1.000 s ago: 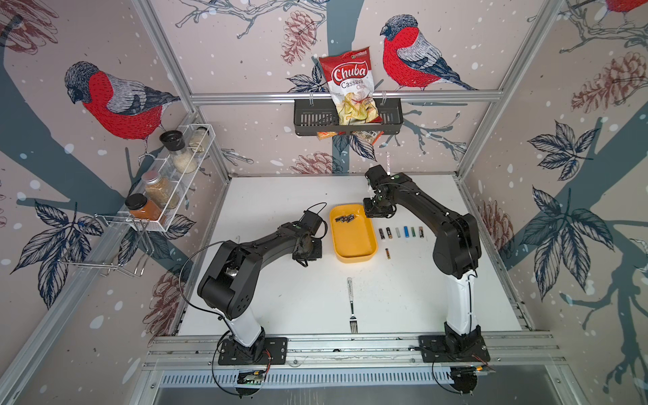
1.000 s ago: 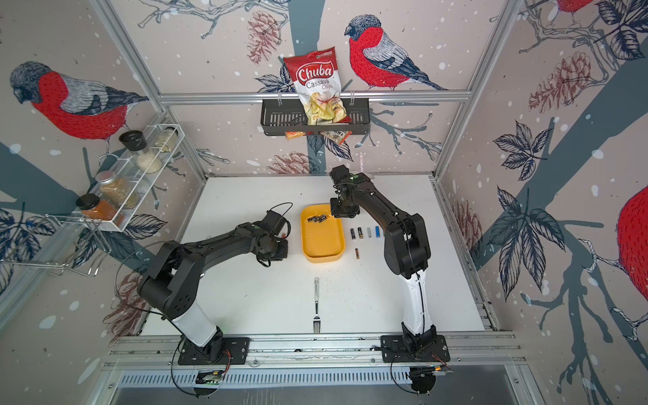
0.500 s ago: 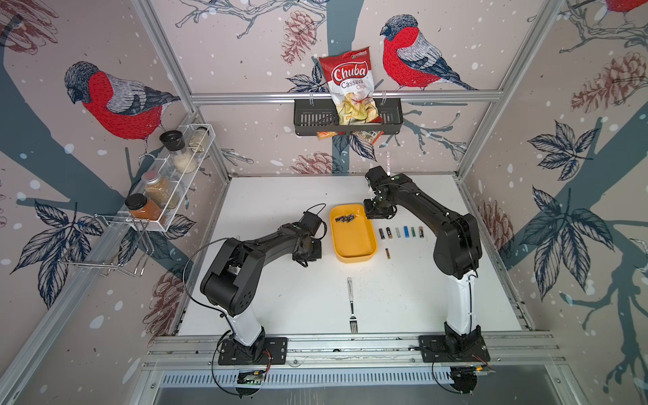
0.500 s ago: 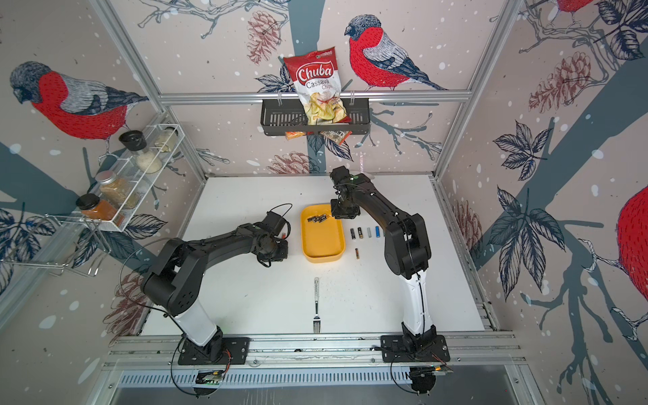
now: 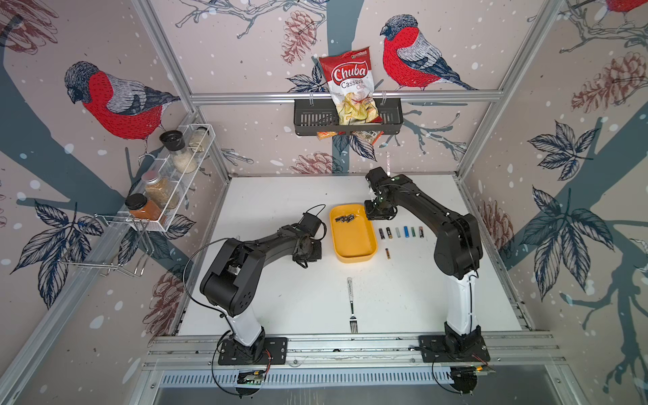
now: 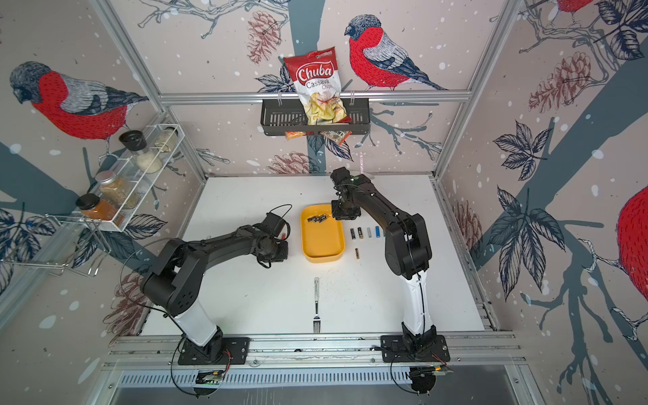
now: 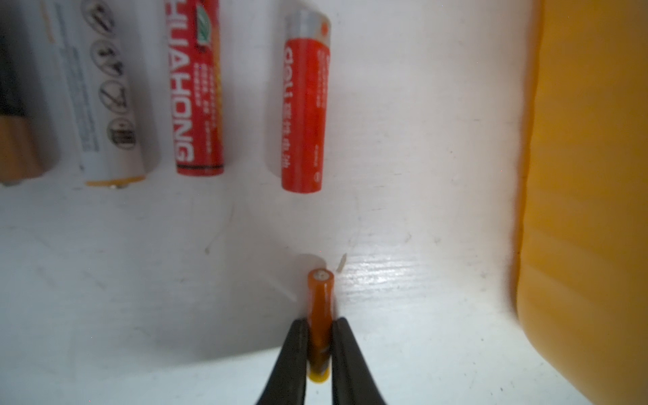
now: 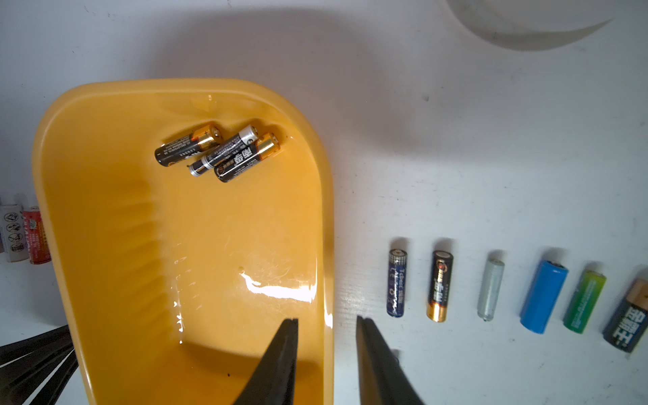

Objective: Take the batteries out of the storage box
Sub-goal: Place the battery at the center of the board.

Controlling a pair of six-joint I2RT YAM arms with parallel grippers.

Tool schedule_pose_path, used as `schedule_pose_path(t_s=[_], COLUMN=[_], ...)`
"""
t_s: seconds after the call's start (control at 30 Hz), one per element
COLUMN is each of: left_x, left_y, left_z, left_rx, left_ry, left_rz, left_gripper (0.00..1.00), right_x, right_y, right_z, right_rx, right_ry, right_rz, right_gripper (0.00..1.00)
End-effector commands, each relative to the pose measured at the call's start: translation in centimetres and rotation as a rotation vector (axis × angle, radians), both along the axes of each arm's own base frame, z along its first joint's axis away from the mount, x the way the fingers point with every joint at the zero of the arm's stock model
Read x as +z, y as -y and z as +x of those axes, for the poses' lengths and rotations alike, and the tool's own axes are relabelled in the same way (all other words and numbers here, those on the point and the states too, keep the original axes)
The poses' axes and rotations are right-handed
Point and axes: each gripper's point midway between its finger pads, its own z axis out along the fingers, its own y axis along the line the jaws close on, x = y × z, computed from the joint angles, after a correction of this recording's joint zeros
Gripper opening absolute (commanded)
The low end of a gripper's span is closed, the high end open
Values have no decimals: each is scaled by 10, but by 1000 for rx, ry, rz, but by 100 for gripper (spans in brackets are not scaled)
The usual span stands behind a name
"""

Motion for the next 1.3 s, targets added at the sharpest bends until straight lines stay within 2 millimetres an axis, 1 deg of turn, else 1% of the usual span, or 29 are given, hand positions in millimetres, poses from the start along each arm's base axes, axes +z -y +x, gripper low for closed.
schedule_pose_path(t_s=[0.0,0.3,0.57,0.87,1.07,1.27], left_x=[-5,-2,5,13,9,6], left_y=[-5,-8,-8,-9,-7,-5], left_z=[-8,-9,-5,-4,-3,-2], left_rx=[0,0,3,4,-2,-3], left_ry=[-36,-34,-20,-6,-14,-16], left_rz=[22,30,25,14,7,1], left_gripper=[19,22,26,27,28,28], right_x=[4,4,6,11,10,9], right_y=[1,1,0,-11,-13,-11], right_z=[0,0,2,2,3,2], right_rx=[-2,0,-3,5,11,9], right_ry=[11,10,15,24,20,18], right_rz=[-2,-2,4,18,14,8], right_gripper=[35,35,35,35,35,35])
